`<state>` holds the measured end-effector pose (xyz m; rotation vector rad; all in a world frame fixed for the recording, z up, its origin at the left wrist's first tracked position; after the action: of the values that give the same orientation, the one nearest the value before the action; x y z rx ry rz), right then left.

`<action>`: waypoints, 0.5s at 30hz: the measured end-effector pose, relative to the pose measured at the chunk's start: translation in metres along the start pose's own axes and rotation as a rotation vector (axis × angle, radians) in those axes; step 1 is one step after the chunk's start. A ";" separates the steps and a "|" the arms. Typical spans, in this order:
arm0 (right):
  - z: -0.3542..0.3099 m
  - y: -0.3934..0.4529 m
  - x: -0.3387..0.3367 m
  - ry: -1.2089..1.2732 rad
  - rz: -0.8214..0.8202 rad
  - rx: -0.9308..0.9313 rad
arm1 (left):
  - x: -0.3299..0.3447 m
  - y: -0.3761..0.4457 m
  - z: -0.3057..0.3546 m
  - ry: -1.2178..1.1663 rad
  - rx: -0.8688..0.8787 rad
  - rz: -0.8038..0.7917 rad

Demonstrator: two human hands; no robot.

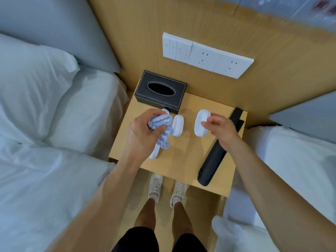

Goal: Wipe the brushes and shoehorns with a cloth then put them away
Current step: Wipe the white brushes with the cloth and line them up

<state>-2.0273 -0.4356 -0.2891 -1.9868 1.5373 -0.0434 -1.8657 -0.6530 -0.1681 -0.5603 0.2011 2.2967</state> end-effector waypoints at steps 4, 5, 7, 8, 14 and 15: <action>-0.048 -0.059 -0.019 0.342 -0.237 0.083 | -0.005 -0.005 0.063 -0.124 0.075 -0.063; -0.061 -0.073 -0.024 0.399 -0.270 0.079 | -0.006 -0.008 0.079 -0.142 0.107 -0.085; -0.089 -0.098 -0.034 0.481 -0.305 0.064 | -0.005 -0.013 0.112 -0.169 0.175 -0.127; -0.101 -0.110 -0.038 0.506 -0.315 0.057 | -0.005 -0.016 0.128 -0.180 0.201 -0.141; -0.161 -0.152 -0.058 0.588 -0.286 -0.012 | -0.006 -0.026 0.208 -0.136 0.461 -0.143; -0.169 -0.156 -0.062 0.580 -0.291 -0.033 | -0.006 -0.028 0.217 -0.111 0.494 -0.154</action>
<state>-1.9771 -0.4357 -0.0562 -2.3357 1.5621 -0.7771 -1.9142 -0.5707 0.0288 -0.1863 0.6261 2.0187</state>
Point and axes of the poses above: each hand's wrist, its own y-axis towards the middle knuckle, its own x-axis out of the palm, z = x × y, the point moved 9 cm from there along y, towards the middle knuckle, and after that the axes turned 14 degrees about z, right-handed, at the moved point
